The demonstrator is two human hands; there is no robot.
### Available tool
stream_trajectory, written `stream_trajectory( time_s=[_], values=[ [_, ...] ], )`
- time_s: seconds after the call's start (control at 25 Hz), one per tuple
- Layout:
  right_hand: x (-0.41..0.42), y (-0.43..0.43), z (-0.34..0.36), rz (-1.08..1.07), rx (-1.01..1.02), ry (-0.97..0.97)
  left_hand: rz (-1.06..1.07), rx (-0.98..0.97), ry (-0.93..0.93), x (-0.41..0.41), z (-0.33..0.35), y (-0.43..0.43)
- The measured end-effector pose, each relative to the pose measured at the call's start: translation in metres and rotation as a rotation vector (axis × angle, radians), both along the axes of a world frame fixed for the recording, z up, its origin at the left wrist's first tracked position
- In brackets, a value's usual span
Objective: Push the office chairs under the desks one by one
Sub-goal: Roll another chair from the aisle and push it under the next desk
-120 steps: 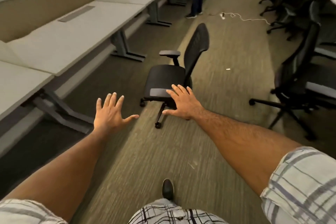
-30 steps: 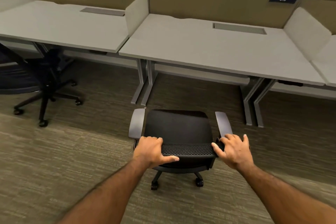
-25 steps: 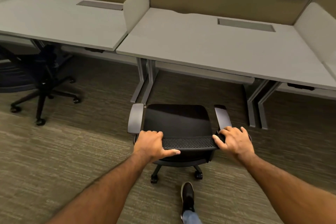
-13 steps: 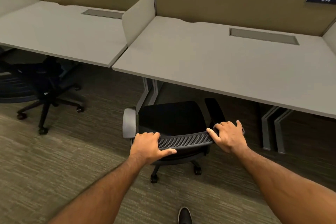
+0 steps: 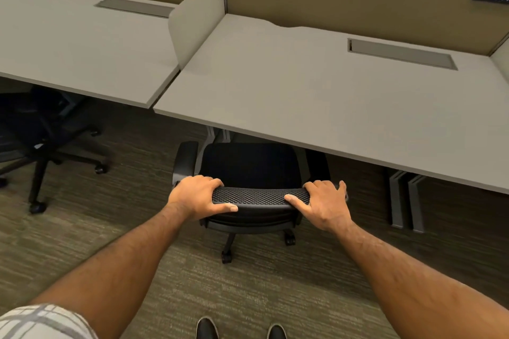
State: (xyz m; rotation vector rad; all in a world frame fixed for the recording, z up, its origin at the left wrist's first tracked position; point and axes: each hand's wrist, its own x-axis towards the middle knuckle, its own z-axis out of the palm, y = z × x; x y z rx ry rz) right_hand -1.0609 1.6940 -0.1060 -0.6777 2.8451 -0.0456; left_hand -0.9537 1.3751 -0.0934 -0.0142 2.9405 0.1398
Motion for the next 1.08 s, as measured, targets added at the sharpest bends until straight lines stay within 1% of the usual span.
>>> stream_trajectory(
  time_s=[0.2, 0.4, 0.56, 0.72, 0.8, 0.92, 1.08],
  values=[
    [0.000, -0.042, 0.005, -0.055, -0.001, -0.017, -0.058, 0.029, -0.021, -0.029, 0.000, -0.051],
    [-0.002, -0.070, 0.007, -0.104, -0.009, -0.064, -0.081, 0.097, -0.133, -0.051, 0.010, -0.086],
    [-0.002, -0.079, 0.013, -0.120, 0.005, -0.108, -0.098, 0.090, -0.198, -0.052, 0.014, -0.092],
    [0.004, -0.082, 0.025, -0.131, -0.012, -0.150, -0.057, 0.059, -0.219, -0.043, 0.024, -0.084],
    [0.006, -0.094, 0.038, -0.100, -0.023, -0.115, -0.067, 0.023, -0.183, -0.036, 0.035, -0.084],
    [0.008, -0.125, 0.064, -0.024, -0.079, -0.025, -0.065, -0.025, -0.064, -0.022, 0.061, -0.097],
    [0.016, -0.188, 0.098, 0.156, -0.133, 0.099, 0.039, -0.110, 0.074, 0.018, 0.096, -0.144]
  ],
)
